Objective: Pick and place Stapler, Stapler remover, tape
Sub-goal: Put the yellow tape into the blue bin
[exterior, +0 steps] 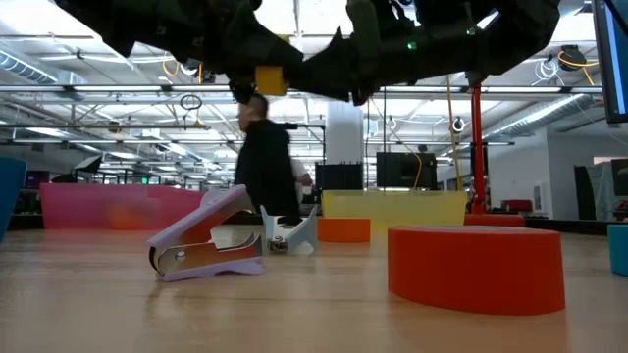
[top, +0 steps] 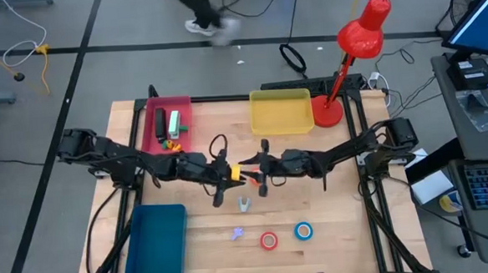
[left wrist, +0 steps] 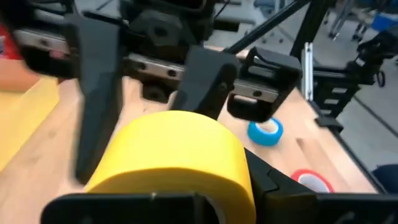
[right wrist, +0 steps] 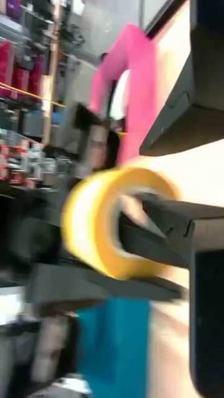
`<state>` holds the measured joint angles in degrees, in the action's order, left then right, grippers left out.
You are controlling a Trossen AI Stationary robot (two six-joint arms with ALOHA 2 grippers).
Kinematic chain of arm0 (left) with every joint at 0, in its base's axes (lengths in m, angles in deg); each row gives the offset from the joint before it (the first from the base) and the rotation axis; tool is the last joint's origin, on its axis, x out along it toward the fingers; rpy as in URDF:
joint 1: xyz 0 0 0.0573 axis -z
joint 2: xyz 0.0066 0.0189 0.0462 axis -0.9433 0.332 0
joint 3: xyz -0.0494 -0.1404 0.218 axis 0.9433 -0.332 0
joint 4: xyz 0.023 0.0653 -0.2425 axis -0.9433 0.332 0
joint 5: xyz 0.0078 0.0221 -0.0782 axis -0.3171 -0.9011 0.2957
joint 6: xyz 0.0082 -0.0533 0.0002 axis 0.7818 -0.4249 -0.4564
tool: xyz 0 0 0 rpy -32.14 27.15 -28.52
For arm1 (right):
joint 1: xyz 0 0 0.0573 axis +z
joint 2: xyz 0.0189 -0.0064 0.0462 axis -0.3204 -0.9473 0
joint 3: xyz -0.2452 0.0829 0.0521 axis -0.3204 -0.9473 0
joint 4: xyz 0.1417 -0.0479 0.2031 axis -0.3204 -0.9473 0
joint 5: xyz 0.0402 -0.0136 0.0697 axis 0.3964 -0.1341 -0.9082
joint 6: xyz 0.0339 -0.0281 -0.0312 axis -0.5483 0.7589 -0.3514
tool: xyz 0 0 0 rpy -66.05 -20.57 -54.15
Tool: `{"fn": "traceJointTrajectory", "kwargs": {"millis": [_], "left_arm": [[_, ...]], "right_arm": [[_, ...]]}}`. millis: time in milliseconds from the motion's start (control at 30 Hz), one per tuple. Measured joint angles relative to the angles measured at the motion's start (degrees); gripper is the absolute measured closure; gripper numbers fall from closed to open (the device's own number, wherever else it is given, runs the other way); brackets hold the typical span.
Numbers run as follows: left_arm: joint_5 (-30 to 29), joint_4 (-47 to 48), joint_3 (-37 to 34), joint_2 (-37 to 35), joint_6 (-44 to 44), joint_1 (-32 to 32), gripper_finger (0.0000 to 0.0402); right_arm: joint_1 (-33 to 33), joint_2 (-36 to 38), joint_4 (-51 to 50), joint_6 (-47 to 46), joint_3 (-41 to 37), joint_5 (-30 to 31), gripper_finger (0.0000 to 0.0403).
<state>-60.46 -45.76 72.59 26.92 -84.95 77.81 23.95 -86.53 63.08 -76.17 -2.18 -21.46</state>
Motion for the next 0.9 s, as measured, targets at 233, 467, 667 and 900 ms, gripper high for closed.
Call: {"fn": "traceJointTrajectory", "kwargs": {"millis": [233, 467, 667, 900], "left_arm": [[-3.8, 9.2, 0.0, -5.8, -0.3, -0.6, 0.0364], [-14.3, 28.4, 0.0, -13.1, -14.5, 1.9, 0.0364], [-15.0, 38.8, 0.0, -16.0, -28.4, 7.6, 0.0364], [-17.0, 58.2, 5.2, -15.4, -45.4, 13.9, 0.0364]], "right_arm": [[0.0, 4.3, -15.4, 1.7, -0.1, -0.8, 0.0245], [0.0, 10.0, -26.9, 1.5, -0.1, -0.9, 0.0238], [0.1, 14.3, -31.9, 3.2, -0.3, -1.0, 0.0247], [0.5, 22.1, -28.3, 4.7, -7.5, -1.2, 0.0247]]}}
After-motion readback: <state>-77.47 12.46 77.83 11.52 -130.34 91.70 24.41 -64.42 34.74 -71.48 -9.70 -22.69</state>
